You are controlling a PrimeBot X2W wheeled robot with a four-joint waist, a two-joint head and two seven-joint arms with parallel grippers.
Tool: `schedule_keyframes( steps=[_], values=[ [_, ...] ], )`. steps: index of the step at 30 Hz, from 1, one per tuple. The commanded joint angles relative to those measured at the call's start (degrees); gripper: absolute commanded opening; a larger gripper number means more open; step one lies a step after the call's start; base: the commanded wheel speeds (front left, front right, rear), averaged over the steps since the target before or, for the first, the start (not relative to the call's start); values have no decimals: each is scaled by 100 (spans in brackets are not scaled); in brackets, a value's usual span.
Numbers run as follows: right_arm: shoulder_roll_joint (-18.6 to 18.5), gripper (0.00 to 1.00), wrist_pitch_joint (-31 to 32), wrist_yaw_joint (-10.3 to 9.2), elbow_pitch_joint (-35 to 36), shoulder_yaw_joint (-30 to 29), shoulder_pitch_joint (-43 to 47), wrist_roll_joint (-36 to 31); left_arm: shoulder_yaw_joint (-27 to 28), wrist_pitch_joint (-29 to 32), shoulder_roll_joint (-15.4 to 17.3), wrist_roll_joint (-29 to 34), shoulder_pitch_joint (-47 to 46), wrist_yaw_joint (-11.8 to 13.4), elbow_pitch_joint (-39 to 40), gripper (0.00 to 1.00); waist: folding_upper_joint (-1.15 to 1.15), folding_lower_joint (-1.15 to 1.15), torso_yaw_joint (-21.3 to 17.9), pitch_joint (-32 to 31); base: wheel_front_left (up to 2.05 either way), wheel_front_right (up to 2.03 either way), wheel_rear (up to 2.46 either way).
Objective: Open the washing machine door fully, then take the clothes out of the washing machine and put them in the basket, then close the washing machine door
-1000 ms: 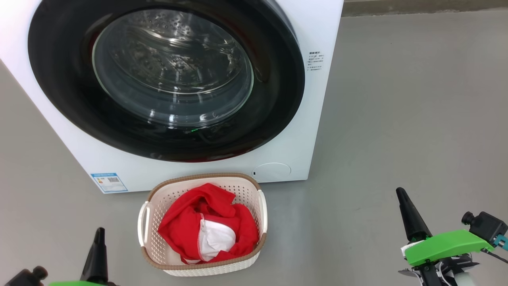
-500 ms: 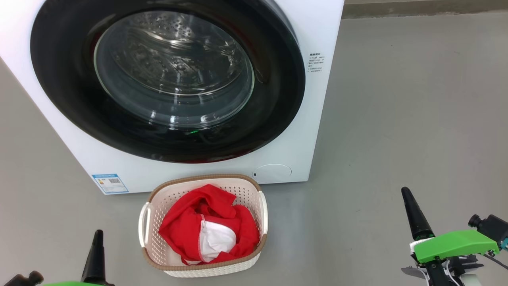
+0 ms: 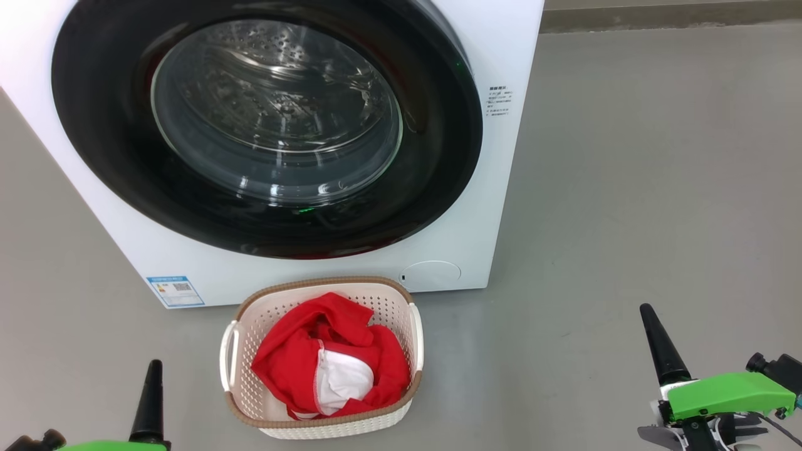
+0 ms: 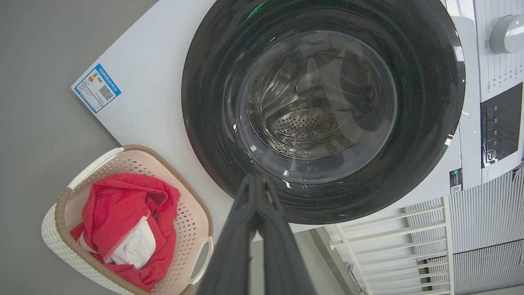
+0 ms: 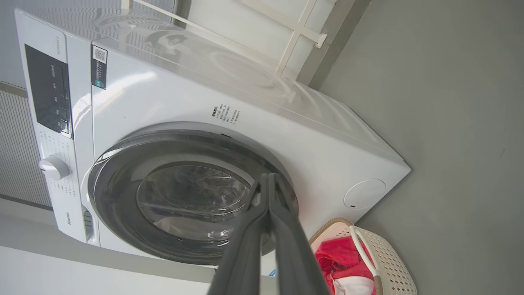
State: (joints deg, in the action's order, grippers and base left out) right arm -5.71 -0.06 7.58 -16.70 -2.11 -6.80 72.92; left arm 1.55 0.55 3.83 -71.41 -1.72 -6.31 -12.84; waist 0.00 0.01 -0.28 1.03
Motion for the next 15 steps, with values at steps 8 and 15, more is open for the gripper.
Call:
schedule_keyframes(
  steps=[8,15],
  values=[
    [42,0,150,-5,195,-41,-50,516,237,161,37,-515,-294,-69,57,0,0,-1,6,-19,0,0,0],
    [103,0,288,-6,217,-146,-17,933,313,288,-1,-965,-339,-83,5,0,0,-1,13,-38,0,0,0]
  ],
)
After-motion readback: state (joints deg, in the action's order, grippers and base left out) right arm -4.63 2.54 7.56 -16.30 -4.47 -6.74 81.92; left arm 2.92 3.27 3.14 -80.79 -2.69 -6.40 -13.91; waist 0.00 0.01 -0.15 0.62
